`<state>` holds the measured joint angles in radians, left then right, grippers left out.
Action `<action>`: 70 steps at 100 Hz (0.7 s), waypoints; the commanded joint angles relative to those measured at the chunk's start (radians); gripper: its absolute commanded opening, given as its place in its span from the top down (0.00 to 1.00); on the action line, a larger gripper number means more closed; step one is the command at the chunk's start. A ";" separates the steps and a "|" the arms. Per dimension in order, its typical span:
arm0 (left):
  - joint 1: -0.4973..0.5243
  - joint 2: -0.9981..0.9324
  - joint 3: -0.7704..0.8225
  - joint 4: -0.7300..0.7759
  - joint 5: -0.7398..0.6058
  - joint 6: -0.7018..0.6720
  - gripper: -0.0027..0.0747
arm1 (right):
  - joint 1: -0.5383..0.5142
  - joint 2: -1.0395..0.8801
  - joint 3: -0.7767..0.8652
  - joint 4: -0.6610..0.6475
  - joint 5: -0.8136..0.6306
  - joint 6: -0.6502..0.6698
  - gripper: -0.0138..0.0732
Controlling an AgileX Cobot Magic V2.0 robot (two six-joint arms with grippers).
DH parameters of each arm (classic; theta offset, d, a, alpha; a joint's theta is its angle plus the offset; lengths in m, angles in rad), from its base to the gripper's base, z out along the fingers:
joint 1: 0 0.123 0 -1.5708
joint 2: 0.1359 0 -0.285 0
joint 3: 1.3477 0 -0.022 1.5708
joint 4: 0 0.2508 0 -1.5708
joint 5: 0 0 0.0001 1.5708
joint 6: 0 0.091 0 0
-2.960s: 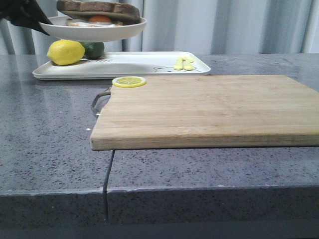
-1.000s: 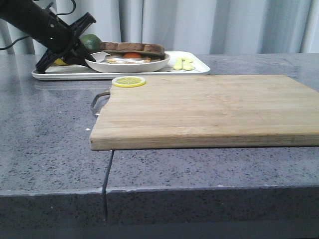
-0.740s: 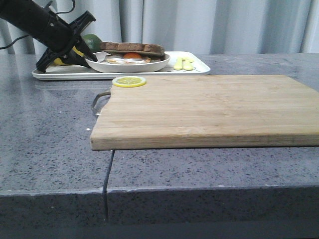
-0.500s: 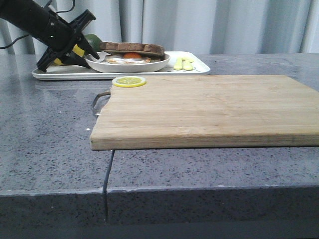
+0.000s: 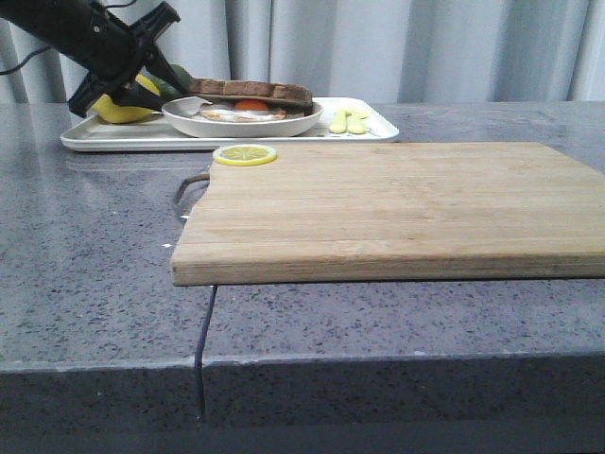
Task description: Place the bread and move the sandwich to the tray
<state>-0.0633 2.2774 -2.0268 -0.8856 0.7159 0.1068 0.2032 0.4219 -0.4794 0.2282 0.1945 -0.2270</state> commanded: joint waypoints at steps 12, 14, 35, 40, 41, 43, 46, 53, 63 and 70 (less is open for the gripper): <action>0.004 -0.069 -0.064 0.000 -0.006 0.009 0.64 | -0.004 0.002 -0.026 0.003 -0.075 -0.001 0.46; 0.004 -0.069 -0.064 0.001 -0.004 0.009 0.64 | -0.004 0.002 -0.026 0.003 -0.075 -0.001 0.46; 0.004 -0.069 -0.080 0.067 0.045 0.009 0.64 | -0.004 0.002 -0.026 0.003 -0.086 -0.001 0.46; 0.005 -0.069 -0.086 0.072 0.055 0.009 0.64 | -0.004 0.002 -0.026 0.003 -0.092 -0.001 0.46; 0.005 -0.069 -0.088 0.075 0.057 0.009 0.64 | -0.004 0.002 -0.026 0.003 -0.094 -0.001 0.46; 0.007 -0.069 -0.096 0.078 0.064 0.009 0.64 | -0.004 0.002 -0.026 0.003 -0.097 -0.001 0.46; 0.011 -0.069 -0.107 0.085 0.072 0.009 0.64 | -0.004 0.002 -0.026 0.003 -0.100 -0.001 0.46; 0.013 -0.069 -0.140 0.088 0.098 0.009 0.64 | -0.004 0.002 -0.026 0.003 -0.105 -0.001 0.46; 0.028 -0.069 -0.203 0.092 0.134 0.007 0.64 | -0.004 0.002 -0.026 0.003 -0.105 -0.001 0.46; 0.046 -0.071 -0.251 0.101 0.166 0.001 0.64 | -0.004 0.002 -0.026 0.003 -0.105 -0.001 0.46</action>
<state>-0.0392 2.2774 -2.1935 -0.7578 0.8768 0.1132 0.2032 0.4219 -0.4794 0.2282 0.1773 -0.2270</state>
